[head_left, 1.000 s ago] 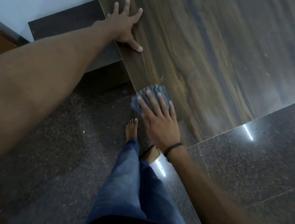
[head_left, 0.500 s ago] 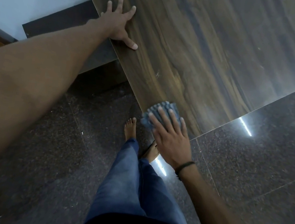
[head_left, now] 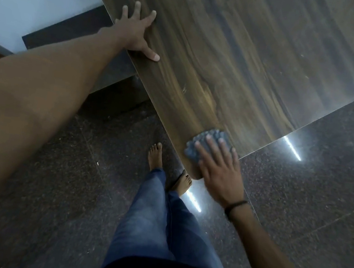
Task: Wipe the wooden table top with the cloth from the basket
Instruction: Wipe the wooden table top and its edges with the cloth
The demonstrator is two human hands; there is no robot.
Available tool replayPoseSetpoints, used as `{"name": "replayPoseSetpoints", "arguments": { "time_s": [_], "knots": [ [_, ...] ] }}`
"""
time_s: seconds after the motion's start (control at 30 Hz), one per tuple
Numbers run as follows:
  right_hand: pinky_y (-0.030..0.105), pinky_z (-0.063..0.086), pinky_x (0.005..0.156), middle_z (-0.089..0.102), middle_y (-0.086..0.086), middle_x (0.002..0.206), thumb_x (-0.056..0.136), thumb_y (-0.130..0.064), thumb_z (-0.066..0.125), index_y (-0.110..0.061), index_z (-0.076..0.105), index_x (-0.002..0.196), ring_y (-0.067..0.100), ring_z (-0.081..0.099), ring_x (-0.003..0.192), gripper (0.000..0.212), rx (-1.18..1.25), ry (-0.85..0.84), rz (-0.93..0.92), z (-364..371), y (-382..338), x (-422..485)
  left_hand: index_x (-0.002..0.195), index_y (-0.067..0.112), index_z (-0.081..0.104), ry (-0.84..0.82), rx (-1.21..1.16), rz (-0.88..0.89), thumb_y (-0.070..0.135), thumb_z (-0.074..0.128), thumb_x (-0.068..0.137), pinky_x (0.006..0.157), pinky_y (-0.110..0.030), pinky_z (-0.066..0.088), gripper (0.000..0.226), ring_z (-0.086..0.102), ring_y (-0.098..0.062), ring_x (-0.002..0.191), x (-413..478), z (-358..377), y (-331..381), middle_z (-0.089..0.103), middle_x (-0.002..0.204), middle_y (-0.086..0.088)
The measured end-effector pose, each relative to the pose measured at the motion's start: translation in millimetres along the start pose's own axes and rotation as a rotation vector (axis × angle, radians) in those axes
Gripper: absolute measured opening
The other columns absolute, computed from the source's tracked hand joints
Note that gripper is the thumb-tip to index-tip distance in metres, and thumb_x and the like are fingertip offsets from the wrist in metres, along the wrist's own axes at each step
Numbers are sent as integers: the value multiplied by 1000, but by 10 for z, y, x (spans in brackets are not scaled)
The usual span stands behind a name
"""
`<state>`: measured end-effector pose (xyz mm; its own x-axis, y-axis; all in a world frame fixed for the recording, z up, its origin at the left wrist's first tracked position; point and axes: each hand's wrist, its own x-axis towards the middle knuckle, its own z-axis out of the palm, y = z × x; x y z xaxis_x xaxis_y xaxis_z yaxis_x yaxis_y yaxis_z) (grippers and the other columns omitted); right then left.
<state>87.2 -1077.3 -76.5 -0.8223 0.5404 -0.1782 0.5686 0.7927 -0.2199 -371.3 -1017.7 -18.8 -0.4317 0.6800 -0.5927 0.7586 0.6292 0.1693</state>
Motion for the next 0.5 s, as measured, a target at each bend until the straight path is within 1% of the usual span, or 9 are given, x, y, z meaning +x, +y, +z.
{"name": "replayPoseSetpoints", "arguments": {
  "time_s": [0.1,0.17,0.2,0.3,0.33,0.37,0.4,0.43,0.5],
  "knots": [
    [57,12,123,18,-5,167,107,-42,29,-38,24,158,22,8,155,52,70,111,268,-155,100,442,157,39,-10,27,6,-1,59,81,68,116,-69,5,129,-19,-40,149,24,27,2,-24,164,-6],
    [57,10,124,18,-2,168,107,-40,31,-35,24,159,25,9,155,53,72,156,370,-141,-63,555,157,39,-10,34,12,4,58,81,68,116,-69,5,128,-19,-40,149,27,51,-20,-24,165,-6],
    [57,10,124,17,-1,168,107,-40,32,-34,23,159,27,8,155,53,57,143,336,-87,-182,508,157,39,-10,38,15,6,58,81,68,116,-69,5,128,-19,-39,149,27,59,-31,-24,165,-5],
    [57,14,123,16,-1,168,108,-41,28,-34,20,160,28,9,155,53,-40,31,17,39,-350,135,157,40,-11,14,9,1,60,81,67,116,-69,5,130,-20,-39,149,21,52,-14,-25,164,-5],
    [57,16,122,18,-1,168,108,-42,27,-35,20,160,28,11,155,53,-46,7,-33,1,-232,91,157,40,-11,8,5,-1,61,81,66,116,-68,5,131,-20,-39,149,17,44,-3,-25,164,-5],
    [59,19,121,20,0,167,108,-41,27,-34,21,159,30,15,154,53,-49,13,-31,-63,-42,141,157,40,-11,6,6,-4,62,81,65,116,-68,5,131,-20,-39,149,18,40,-3,-26,164,-5],
    [61,22,119,22,2,166,107,-39,28,-33,23,159,31,18,153,52,-49,38,29,-142,168,245,157,40,-11,6,10,-5,63,80,65,116,-68,5,131,-20,-39,149,11,35,-7,-25,164,-5],
    [63,24,117,23,3,166,106,-39,27,-32,25,158,32,19,152,52,-37,71,137,-222,385,384,157,40,-10,10,14,-2,62,80,65,116,-68,5,131,-20,-39,149,16,36,-10,-25,164,-5],
    [61,20,119,19,2,167,105,-42,24,-32,25,158,30,14,154,54,41,118,399,-400,797,653,157,39,-10,24,22,1,60,81,67,116,-68,6,130,-19,-39,150,19,46,-4,-24,165,-6]
  ]
}}
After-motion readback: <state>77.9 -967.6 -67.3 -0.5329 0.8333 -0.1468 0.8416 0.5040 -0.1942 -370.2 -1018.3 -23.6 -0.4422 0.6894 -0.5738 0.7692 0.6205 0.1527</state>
